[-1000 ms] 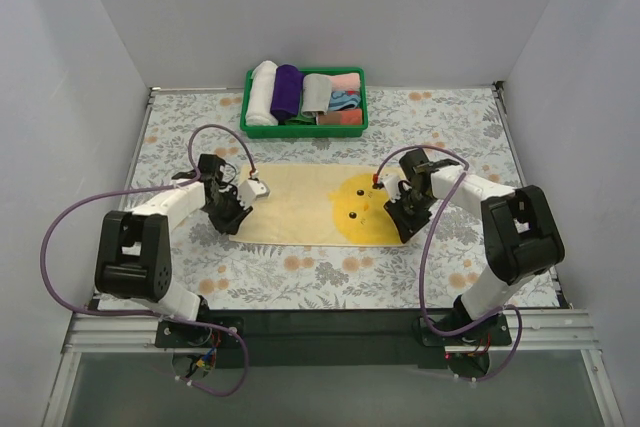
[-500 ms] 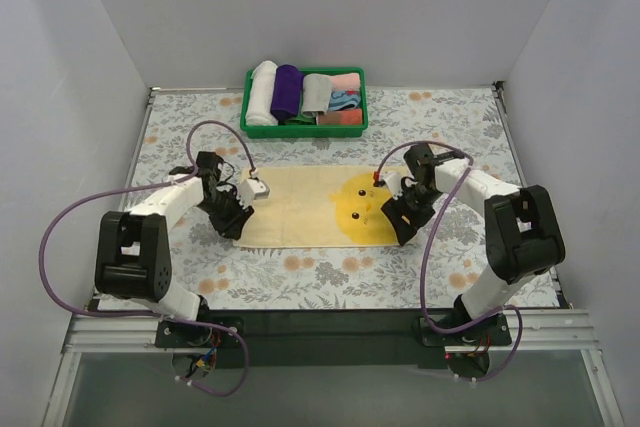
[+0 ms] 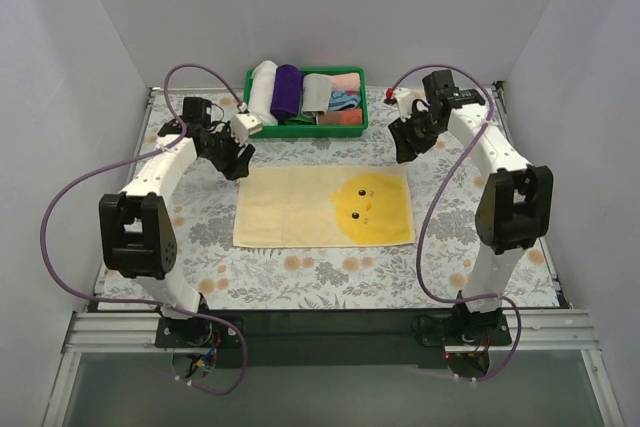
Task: Roll the towels
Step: Flatten the towel, then fold the towel
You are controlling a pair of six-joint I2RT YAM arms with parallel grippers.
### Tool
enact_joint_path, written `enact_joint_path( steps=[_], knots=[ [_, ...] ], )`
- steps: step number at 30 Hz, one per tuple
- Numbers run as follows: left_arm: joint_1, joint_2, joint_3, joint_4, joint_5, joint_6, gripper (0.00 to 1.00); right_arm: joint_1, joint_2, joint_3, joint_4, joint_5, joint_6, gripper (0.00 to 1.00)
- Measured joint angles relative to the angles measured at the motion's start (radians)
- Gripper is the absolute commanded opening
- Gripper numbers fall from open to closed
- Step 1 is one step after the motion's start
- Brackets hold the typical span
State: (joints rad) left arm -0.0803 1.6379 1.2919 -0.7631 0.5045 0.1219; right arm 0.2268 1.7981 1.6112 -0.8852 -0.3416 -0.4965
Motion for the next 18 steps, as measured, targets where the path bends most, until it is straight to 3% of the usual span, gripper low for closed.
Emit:
enact_joint_path(
  steps=[7, 18],
  knots=[
    [0.059, 0.201, 0.127, 0.049, 0.006, -0.069, 0.45, -0.074, 0.257, 0.149, -0.006, 0.057, 0.035, 0.43],
    [0.063, 0.246, 0.140, 0.079, 0.004, -0.100, 0.47, -0.069, 0.377, 0.231, -0.005, 0.112, 0.076, 0.45]
  ],
)
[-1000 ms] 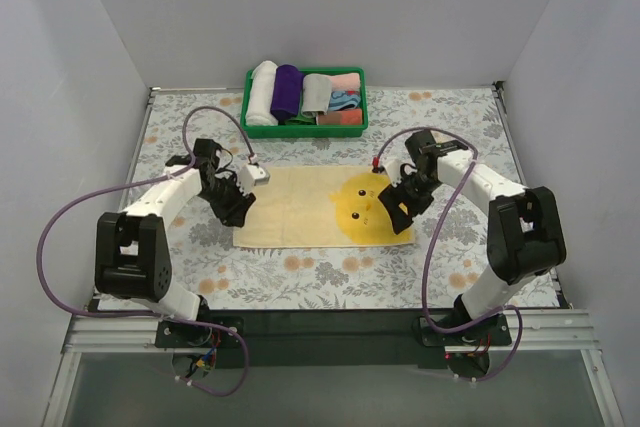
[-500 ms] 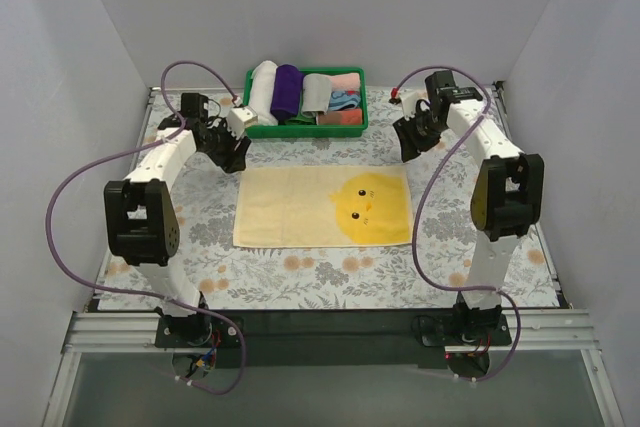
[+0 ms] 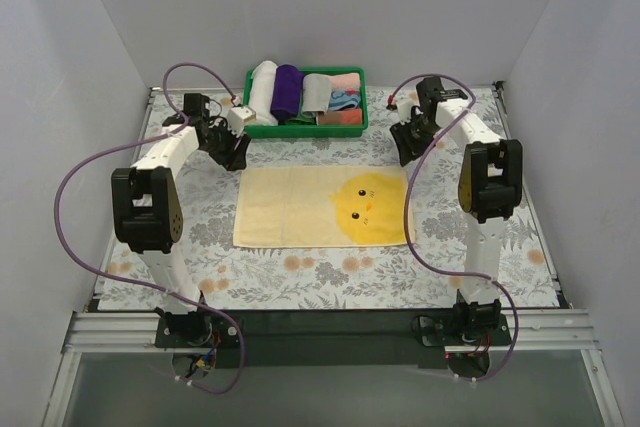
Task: Roll the towels
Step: Fold the towel
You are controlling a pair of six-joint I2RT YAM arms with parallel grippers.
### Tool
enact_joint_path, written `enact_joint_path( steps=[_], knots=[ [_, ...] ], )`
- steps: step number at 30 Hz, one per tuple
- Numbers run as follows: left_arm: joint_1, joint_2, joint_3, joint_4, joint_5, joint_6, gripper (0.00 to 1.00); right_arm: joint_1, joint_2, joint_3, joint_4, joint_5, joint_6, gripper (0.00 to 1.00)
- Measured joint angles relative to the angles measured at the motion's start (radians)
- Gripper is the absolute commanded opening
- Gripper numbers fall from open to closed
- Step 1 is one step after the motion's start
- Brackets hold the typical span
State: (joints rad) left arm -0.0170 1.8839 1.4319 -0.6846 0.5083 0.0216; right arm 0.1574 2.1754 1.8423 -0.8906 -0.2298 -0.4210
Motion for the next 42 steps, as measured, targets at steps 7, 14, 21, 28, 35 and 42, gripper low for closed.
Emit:
enact_joint_path(
  steps=[7, 14, 21, 28, 35, 42],
  knots=[
    [0.007, 0.019, 0.000, 0.016, -0.006, -0.008, 0.49, 0.000, 0.056, -0.018, 0.027, 0.006, 0.013, 0.44],
    [0.008, 0.046, -0.003, 0.027, -0.019, -0.011, 0.49, 0.008, 0.058, -0.039, 0.067, 0.023, 0.049, 0.42],
    [0.008, 0.066, -0.004, 0.039, -0.029, -0.011, 0.49, 0.039, 0.058, -0.044, 0.106, 0.048, 0.071, 0.36],
    [0.009, 0.103, -0.001, 0.042, -0.029, -0.012, 0.48, 0.055, 0.058, -0.054, 0.129, 0.060, 0.080, 0.05],
    [0.009, 0.172, 0.037, 0.042, -0.022, -0.040, 0.48, 0.054, 0.058, -0.056, 0.132, 0.044, 0.080, 0.01],
    [0.009, 0.212, 0.077, 0.067, -0.010, -0.073, 0.42, 0.053, 0.056, -0.058, 0.133, 0.035, 0.077, 0.01]
  ],
)
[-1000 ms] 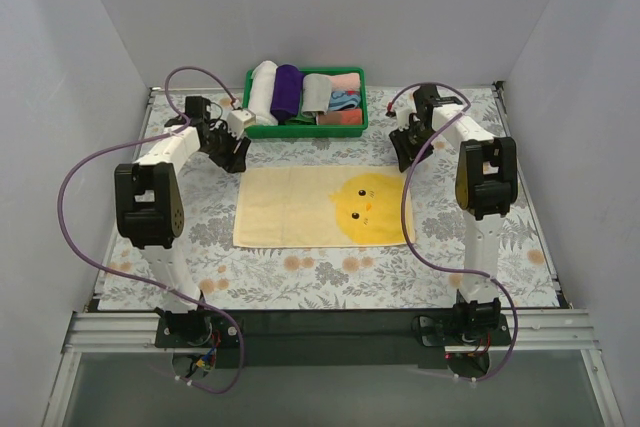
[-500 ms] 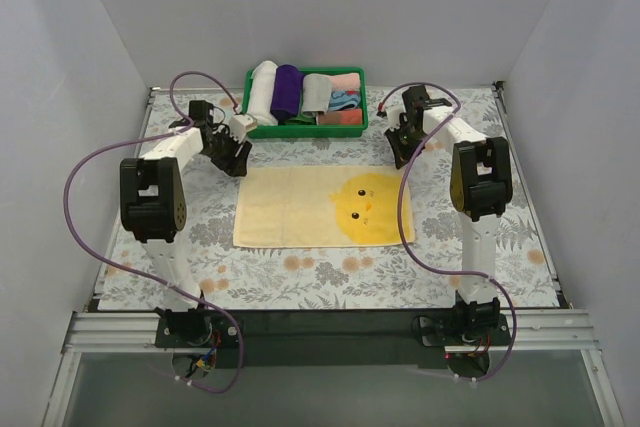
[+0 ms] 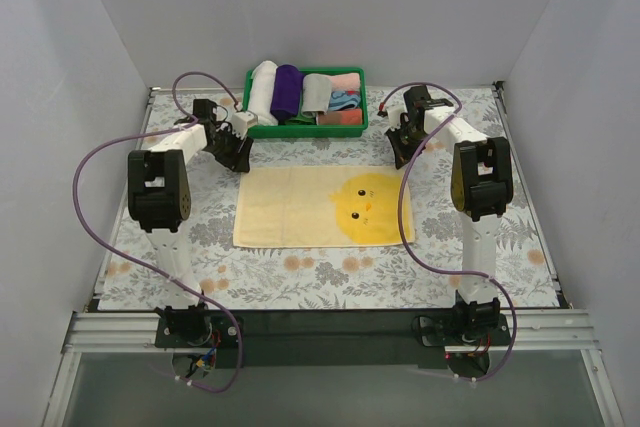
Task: Roll the towels
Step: Fold the towel
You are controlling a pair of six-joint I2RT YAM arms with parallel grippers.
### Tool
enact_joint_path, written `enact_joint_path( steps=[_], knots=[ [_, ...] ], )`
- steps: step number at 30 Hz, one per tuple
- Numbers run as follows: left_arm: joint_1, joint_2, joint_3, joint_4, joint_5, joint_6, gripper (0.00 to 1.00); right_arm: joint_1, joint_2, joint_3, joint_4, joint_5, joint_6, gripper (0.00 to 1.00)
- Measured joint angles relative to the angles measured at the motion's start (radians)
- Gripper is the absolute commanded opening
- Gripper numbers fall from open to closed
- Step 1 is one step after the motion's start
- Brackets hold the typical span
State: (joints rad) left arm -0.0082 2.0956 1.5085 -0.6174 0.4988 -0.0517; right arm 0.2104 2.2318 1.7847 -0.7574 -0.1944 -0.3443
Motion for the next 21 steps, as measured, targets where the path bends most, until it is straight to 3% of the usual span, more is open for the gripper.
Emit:
enact_joint_path(
  steps=[12, 21],
  knots=[
    [0.000, 0.023, 0.024, -0.002, 0.029, -0.005, 0.33, 0.000, 0.000, -0.001, 0.000, -0.011, -0.001, 0.01],
    [0.000, 0.023, 0.011, 0.007, 0.037, 0.004, 0.07, 0.000, 0.000, -0.001, 0.000, -0.015, -0.002, 0.01]
  ],
)
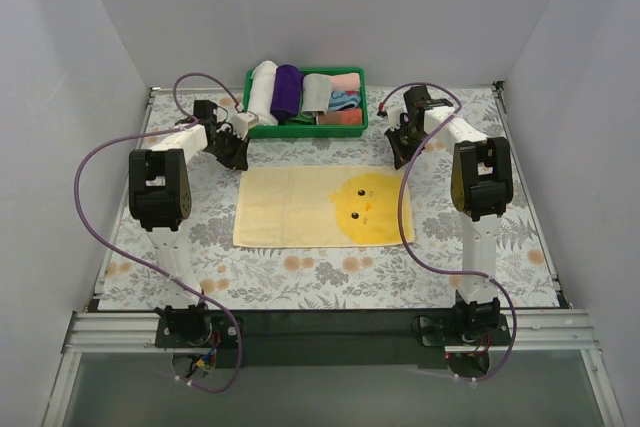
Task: Roll the towels
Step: Fold the towel
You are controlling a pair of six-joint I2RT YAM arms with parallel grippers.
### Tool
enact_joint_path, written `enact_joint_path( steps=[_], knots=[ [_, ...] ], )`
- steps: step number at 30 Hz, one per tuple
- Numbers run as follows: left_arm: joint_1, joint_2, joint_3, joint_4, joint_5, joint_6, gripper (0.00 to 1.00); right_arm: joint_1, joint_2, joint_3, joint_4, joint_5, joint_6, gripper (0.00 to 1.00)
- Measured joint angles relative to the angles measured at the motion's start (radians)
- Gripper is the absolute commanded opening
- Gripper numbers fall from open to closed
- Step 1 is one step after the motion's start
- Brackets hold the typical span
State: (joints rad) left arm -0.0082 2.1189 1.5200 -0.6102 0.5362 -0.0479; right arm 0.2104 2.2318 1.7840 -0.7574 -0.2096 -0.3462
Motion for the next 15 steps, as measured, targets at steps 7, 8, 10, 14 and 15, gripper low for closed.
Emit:
enact_joint_path(
  steps=[7, 8, 10, 14, 15],
  knots=[
    [0.000, -0.001, 0.010, -0.014, 0.012, -0.005, 0.00, -0.004, 0.000, 0.002, -0.002, -0.005, -0.001, 0.01],
    [0.000, -0.001, 0.018, -0.019, 0.013, -0.007, 0.00, -0.008, 0.000, 0.003, -0.003, -0.008, -0.002, 0.01],
    [0.000, -0.001, 0.042, -0.029, 0.018, -0.009, 0.00, -0.013, -0.001, 0.012, -0.012, -0.019, -0.008, 0.01],
    [0.000, -0.018, 0.071, -0.035, 0.034, -0.006, 0.00, -0.037, -0.023, 0.028, -0.030, -0.050, -0.025, 0.01],
    [0.000, -0.029, 0.071, -0.041, 0.037, -0.002, 0.00, -0.043, -0.035, 0.028, -0.034, -0.058, -0.030, 0.01]
  ],
)
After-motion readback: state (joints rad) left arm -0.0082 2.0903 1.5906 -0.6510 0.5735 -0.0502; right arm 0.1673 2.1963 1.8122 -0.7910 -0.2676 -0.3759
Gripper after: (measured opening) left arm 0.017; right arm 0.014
